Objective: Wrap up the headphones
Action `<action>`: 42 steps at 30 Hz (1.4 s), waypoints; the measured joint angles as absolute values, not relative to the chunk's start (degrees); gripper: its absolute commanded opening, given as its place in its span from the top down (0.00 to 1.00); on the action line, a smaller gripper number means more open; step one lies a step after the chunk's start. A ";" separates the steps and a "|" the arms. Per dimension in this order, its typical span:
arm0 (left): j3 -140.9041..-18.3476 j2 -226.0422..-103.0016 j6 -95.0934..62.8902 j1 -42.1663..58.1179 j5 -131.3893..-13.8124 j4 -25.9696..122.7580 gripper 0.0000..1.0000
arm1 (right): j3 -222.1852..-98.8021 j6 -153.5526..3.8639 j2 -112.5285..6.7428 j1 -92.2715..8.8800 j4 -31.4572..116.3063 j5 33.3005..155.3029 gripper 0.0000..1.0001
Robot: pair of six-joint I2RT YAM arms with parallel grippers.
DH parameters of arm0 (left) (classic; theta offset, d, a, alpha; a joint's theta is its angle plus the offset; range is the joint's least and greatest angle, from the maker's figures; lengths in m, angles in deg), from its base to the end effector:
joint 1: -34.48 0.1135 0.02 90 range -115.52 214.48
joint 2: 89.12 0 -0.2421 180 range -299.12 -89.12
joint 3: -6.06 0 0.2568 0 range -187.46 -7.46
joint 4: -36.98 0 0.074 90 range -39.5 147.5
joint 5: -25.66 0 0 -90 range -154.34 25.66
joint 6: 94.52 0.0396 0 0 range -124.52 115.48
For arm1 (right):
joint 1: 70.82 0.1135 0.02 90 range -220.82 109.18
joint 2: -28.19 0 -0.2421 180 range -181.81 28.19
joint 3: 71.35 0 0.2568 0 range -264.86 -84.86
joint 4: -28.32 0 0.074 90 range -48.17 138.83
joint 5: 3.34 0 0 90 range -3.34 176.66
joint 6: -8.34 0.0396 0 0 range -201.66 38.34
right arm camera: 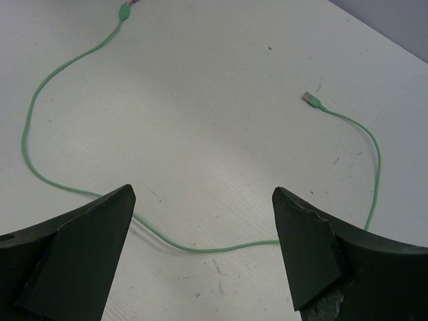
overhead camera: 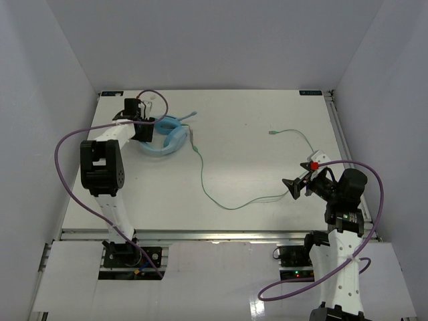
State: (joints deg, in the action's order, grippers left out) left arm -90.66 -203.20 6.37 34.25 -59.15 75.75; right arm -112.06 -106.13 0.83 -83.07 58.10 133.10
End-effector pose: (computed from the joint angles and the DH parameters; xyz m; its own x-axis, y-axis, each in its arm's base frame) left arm 0.4271 0.0019 0.1637 -0.8241 0.1915 -0.5331 0.1113 0.9775 0.1790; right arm 0.1546 -0.0042 0.2554 -0.0308 -0.2854 -0.9579 -0.5996 0.7720 -0.2107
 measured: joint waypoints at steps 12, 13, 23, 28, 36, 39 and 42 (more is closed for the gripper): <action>-95.07 -204.23 6.42 34.25 -58.23 74.86 0.57 | -112.06 -106.13 0.83 -83.07 58.10 133.10 0.10; -95.06 -204.23 6.46 34.25 -58.12 74.90 0.61 | -112.06 -106.13 0.83 -83.07 58.10 133.08 0.10; -94.75 -204.21 6.01 34.29 -57.46 74.86 1.00 | -112.06 -106.13 0.81 -83.07 58.10 132.41 0.10; -93.14 -202.04 3.10 34.51 -59.25 75.27 1.00 | -112.06 -106.36 0.90 -83.07 58.17 133.10 0.10; -82.54 -188.44 -9.62 39.43 -77.47 75.32 1.00 | -112.06 -109.13 2.80 -82.44 59.40 142.17 0.04; -77.35 -180.39 -13.78 40.87 -83.04 74.05 1.00 | -112.73 -110.58 0.81 -80.49 61.11 143.28 0.04; -73.19 -172.48 -17.19 40.72 -87.94 72.25 1.00 | -116.09 -111.63 -3.26 -76.60 62.56 141.57 0.07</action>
